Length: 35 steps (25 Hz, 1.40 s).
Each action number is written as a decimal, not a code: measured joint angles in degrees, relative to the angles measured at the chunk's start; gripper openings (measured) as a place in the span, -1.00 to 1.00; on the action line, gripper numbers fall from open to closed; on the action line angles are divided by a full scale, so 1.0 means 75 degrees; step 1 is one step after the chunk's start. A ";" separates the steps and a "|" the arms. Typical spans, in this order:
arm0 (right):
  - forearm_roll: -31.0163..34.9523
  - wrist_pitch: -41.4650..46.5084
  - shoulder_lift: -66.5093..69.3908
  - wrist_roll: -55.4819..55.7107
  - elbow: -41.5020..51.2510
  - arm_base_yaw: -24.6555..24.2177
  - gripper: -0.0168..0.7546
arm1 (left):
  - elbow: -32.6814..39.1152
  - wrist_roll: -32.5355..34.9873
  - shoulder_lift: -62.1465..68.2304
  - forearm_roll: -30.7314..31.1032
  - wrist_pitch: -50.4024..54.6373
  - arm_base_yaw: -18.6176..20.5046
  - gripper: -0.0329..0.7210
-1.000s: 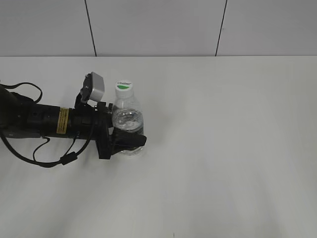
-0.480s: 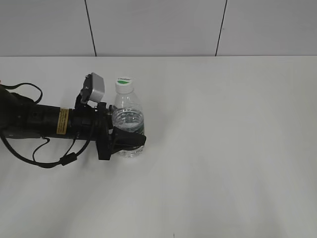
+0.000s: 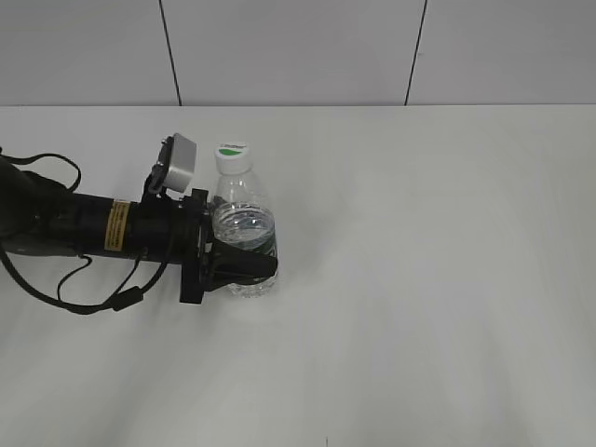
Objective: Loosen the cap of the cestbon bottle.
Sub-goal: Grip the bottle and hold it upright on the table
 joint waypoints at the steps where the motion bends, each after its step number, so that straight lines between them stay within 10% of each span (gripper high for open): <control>1: 0.0000 0.0000 0.0000 0.0000 0.0000 0.0000 0.46 | -0.0077 -0.0017 -0.0014 0.0160 0.0000 -0.0003 0.19; 25: 0.0096 0.0000 0.0031 0.0076 -0.0021 0.0000 0.46 | -0.1599 -0.0958 -0.0047 0.0732 -0.0065 -0.0735 0.19; 35: 0.1203 0.0692 0.3490 0.0322 -0.1580 0.0000 0.22 | -0.1604 -0.0973 -0.0047 0.1131 0.0119 -0.0735 0.19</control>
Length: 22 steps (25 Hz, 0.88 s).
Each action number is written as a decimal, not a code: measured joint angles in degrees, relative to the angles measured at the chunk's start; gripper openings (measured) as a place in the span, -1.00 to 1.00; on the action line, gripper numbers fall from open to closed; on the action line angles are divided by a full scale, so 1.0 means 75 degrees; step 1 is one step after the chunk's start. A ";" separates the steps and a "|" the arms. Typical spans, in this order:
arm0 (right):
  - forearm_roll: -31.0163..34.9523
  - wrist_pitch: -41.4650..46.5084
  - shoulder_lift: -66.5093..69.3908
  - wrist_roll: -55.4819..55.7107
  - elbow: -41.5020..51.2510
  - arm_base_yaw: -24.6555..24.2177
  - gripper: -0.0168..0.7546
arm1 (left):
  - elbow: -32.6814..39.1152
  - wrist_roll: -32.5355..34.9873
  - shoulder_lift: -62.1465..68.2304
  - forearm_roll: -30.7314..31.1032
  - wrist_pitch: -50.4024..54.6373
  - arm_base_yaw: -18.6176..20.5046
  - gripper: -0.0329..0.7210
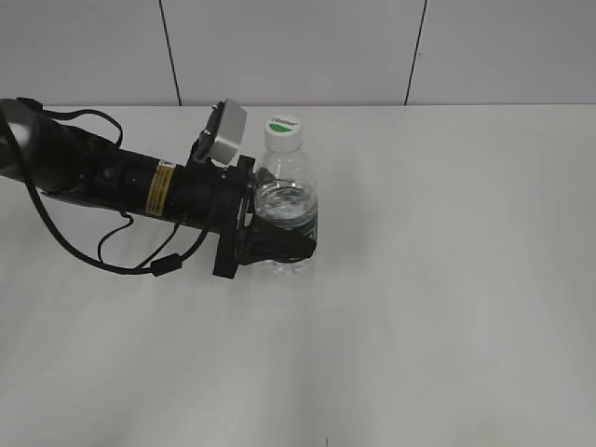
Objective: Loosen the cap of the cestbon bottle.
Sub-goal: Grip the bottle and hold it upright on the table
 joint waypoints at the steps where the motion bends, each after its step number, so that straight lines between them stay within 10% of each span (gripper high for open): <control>1: 0.0170 0.0061 0.0336 0.0028 -0.0183 0.0000 0.19 | 0.0000 0.0000 0.0000 0.0007 0.0016 0.0000 0.19; 22: 0.1895 0.0267 0.4269 0.0631 -0.1802 0.0000 0.17 | 0.0000 0.0082 0.0000 0.0036 0.0594 0.0000 0.19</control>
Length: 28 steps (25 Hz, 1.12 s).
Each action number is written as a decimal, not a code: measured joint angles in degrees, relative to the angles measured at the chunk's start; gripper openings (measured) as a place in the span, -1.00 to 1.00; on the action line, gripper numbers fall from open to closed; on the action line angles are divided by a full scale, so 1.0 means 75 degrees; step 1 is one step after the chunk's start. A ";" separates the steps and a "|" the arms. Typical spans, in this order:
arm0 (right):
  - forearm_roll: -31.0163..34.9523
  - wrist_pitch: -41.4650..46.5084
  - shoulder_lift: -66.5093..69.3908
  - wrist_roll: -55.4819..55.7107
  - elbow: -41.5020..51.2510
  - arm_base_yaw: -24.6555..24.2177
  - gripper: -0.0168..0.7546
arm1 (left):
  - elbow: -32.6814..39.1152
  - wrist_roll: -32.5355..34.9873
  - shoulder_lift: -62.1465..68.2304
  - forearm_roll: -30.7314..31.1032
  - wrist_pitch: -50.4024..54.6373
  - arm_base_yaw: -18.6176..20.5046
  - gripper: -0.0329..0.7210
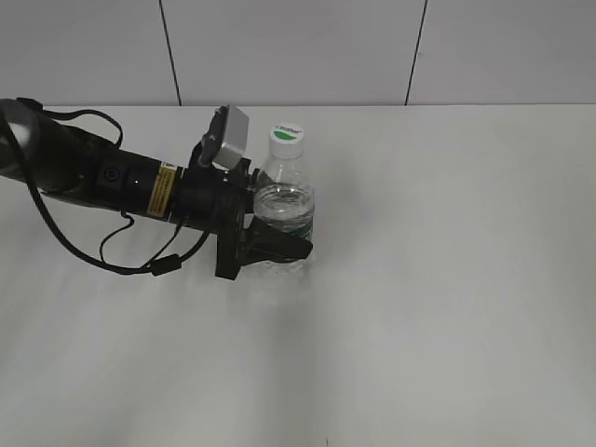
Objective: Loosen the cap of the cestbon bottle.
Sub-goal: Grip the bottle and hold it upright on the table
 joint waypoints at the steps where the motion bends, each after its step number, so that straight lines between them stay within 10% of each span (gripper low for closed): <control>1: 0.0020 0.0000 0.0125 0.0046 -0.0143 0.0000 0.17 | 0.0000 0.0000 0.0000 0.0000 0.0016 0.0000 0.19; 28: -0.0934 0.0014 0.5321 0.2061 -0.5513 0.3785 0.16 | 0.0000 0.0003 0.0000 0.0000 0.0039 0.0000 0.19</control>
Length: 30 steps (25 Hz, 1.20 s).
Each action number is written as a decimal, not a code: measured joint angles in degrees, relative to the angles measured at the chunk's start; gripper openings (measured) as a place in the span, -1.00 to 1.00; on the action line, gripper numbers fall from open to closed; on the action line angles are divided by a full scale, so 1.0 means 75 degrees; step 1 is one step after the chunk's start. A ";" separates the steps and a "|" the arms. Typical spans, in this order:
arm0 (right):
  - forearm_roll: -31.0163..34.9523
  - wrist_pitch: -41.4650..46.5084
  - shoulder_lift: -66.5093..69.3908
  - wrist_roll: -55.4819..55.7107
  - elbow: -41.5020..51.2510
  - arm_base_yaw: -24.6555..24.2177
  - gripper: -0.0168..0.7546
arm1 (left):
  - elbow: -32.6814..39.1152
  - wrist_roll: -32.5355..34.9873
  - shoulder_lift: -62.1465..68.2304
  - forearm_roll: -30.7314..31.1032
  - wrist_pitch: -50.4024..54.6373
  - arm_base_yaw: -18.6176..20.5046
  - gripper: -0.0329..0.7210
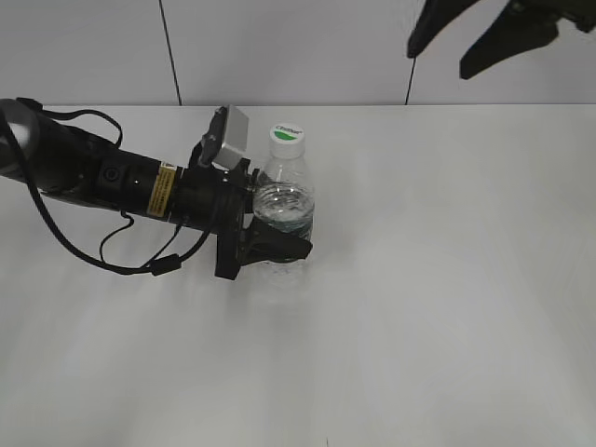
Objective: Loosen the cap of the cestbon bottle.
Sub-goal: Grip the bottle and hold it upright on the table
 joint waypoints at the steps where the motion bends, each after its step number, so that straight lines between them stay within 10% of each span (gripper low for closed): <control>1: -0.0030 0.0000 0.0195 0.0045 -0.0211 0.0125 0.16 | 0.0000 0.0000 0.0000 0.0000 0.0000 0.0000 0.19; 30: -0.0099 0.0000 0.1986 0.0399 -0.1401 0.1485 0.16 | 0.0000 0.0167 0.0000 -0.0511 0.0306 0.0000 0.19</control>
